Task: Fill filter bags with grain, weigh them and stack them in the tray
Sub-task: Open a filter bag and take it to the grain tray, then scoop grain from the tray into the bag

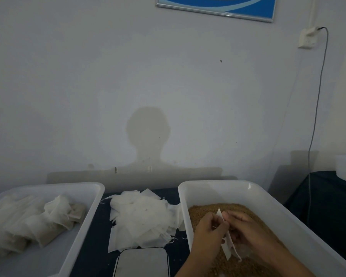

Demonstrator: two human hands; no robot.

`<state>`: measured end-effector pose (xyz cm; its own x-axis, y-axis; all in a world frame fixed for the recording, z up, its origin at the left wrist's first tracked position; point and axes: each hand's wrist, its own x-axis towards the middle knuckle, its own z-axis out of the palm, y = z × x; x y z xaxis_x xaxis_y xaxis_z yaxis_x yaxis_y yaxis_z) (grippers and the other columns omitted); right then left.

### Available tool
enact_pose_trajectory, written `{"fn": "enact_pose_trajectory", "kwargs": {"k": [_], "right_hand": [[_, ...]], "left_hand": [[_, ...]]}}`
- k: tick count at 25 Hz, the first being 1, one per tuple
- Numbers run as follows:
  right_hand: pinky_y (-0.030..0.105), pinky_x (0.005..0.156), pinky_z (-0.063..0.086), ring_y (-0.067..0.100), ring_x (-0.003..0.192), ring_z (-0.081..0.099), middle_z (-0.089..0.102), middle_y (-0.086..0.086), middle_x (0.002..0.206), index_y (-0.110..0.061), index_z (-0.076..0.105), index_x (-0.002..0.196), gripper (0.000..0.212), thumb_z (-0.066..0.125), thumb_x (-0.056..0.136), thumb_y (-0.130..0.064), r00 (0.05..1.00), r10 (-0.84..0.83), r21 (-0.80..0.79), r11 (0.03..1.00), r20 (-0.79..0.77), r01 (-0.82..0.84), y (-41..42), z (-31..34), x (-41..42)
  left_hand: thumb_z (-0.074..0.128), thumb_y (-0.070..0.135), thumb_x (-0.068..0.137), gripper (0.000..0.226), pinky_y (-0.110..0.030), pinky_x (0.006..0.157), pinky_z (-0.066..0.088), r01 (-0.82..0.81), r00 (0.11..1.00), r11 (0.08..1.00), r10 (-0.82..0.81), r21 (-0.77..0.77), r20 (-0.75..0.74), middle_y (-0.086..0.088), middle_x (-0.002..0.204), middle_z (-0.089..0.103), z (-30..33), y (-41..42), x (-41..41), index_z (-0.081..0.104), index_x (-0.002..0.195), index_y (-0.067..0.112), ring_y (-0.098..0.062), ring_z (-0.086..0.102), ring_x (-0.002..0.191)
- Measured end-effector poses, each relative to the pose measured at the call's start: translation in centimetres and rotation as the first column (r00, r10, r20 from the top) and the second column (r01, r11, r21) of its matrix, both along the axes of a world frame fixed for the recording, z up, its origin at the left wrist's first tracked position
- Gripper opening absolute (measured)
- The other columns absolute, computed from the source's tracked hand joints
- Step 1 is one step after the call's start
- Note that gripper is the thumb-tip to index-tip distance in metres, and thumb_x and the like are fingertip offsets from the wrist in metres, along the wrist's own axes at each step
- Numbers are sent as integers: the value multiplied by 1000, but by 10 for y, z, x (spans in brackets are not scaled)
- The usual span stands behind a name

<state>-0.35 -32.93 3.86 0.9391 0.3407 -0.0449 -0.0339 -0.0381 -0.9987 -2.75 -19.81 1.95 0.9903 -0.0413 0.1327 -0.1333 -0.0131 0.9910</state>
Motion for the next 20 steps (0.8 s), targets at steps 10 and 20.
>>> {"fn": "enact_pose_trajectory", "kwargs": {"k": [10, 20], "right_hand": [[32, 51, 44, 28, 62, 51, 57, 18, 71, -7, 63, 78, 28, 59, 87, -33, 999, -1, -54, 999, 45, 3, -1, 6, -9], [26, 43, 25, 13, 41, 33, 42, 4, 48, -7, 55, 65, 31, 48, 95, -7, 990, -19, -386, 920, 136, 71, -12, -1, -3]], "left_hand": [[50, 22, 97, 17, -24, 70, 51, 7, 999, 996, -11, 93, 51, -5, 85, 60, 6, 0, -9, 52, 83, 13, -16, 59, 78], [40, -3, 92, 31, -28, 66, 44, -68, 987, 920, 6, 387, 160, 2, 73, 50, 9, 0, -15, 46, 75, 22, -11, 44, 64]]}}
